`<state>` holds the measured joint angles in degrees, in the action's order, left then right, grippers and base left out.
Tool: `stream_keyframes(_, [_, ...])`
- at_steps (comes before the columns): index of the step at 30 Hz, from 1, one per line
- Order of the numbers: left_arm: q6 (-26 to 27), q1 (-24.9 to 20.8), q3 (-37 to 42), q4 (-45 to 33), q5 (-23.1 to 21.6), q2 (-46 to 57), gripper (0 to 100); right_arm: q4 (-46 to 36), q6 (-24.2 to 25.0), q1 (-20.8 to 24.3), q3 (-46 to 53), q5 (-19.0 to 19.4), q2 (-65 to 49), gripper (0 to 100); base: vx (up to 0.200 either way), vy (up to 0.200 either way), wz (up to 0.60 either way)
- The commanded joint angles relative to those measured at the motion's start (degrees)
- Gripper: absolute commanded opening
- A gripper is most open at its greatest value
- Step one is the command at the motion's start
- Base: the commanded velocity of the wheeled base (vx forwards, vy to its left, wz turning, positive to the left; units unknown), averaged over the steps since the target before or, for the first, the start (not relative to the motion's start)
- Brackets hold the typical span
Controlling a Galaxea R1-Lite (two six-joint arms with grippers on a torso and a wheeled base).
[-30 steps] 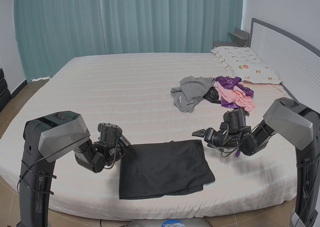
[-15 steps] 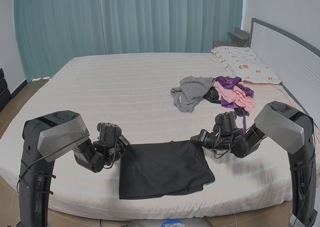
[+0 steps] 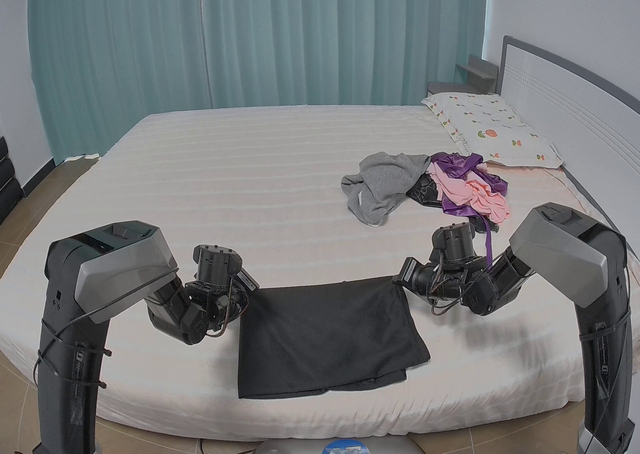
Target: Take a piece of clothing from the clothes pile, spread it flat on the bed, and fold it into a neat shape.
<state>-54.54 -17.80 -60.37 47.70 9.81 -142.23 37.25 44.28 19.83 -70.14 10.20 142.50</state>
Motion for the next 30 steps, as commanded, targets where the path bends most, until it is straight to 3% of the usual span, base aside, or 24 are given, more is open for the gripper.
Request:
stream_keyframes(1, [-0.04, 0.22, -0.01, 0.02, 0.03, 0.02, 0, 0.10, 0.02, 0.29, -0.08, -0.01, 0.15, 0, 0.000, 0.000, 0.00])
stream_keyframes(22, [0.05, 2.33, 0.95, -0.77, -0.50, 1.16, 0, 0.27, -0.07, 1.52, -0.26, -0.01, 0.41, 0, 0.000, 0.000, 0.00])
stream_keyframes(30, [0.31, 2.59, 0.87, -1.56, -1.90, 1.16, 0, 0.89, -0.24, 2.14, -1.40, -1.94, 1.38, 0, 0.000, 0.000, 0.00])
